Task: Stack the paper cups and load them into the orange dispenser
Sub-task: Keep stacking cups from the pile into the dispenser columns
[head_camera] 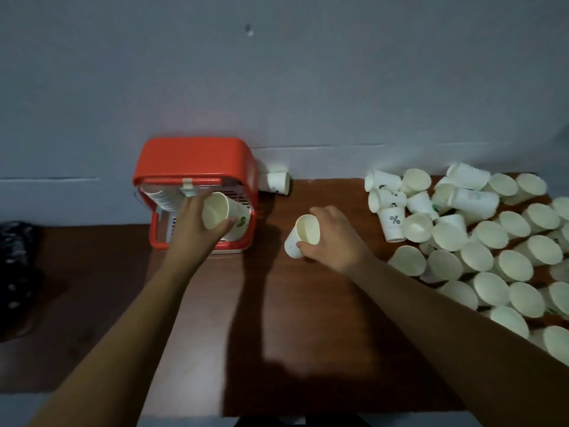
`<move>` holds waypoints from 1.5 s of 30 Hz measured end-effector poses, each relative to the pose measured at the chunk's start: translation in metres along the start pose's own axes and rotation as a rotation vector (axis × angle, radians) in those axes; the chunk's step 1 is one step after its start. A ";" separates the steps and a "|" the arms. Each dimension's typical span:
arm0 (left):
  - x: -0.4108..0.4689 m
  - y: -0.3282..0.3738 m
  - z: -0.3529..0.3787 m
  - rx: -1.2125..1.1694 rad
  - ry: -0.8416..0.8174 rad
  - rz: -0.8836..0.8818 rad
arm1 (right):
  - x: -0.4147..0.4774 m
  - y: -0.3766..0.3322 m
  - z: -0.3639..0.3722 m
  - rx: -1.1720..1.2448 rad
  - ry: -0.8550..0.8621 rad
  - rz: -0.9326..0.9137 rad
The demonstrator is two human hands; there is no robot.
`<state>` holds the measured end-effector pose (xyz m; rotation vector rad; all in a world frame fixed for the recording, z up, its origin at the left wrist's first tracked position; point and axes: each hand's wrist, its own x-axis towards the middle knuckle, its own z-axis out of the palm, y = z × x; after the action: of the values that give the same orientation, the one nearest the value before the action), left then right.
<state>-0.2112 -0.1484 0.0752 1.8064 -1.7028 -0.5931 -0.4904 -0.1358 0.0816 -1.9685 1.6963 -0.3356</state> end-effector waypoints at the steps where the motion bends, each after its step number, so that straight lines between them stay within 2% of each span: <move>1: 0.002 -0.008 -0.007 0.000 0.020 -0.027 | 0.004 -0.009 0.004 0.001 0.005 -0.007; 4: 0.011 -0.027 -0.013 0.004 0.015 -0.069 | 0.015 -0.030 0.014 0.015 0.044 -0.021; 9: 0.031 -0.043 0.004 0.025 -0.092 -0.042 | 0.027 -0.044 0.028 0.061 0.120 0.003; 14: 0.045 -0.055 0.034 0.114 -0.269 0.035 | 0.039 -0.051 0.035 0.115 0.259 -0.009; 19: 0.050 -0.067 0.040 0.023 -0.349 0.039 | 0.060 -0.072 0.041 0.244 0.335 -0.026; 24: 0.048 -0.099 0.024 -0.172 -0.418 0.007 | 0.075 -0.099 0.059 0.266 0.285 -0.083; 29: 0.040 -0.107 0.009 -0.346 -0.370 -0.133 | 0.083 -0.112 0.083 0.040 0.109 -0.179; 33: 0.040 -0.099 0.010 -0.476 -0.338 -0.139 | 0.093 -0.111 0.098 0.024 -0.056 -0.155; 35: 0.040 -0.100 0.015 -0.518 -0.371 -0.113 | 0.093 -0.105 0.105 0.037 -0.061 -0.113; 42: 0.041 -0.109 0.025 -0.221 -0.332 0.052 | 0.095 -0.097 0.121 0.159 0.007 -0.014; 45: 0.037 -0.099 0.019 -0.127 -0.236 0.123 | 0.082 -0.094 0.113 0.200 0.058 0.008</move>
<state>-0.1480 -0.1853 -0.0035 1.5810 -1.8694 -0.8683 -0.3391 -0.1831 0.0251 -1.8222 1.6367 -0.5418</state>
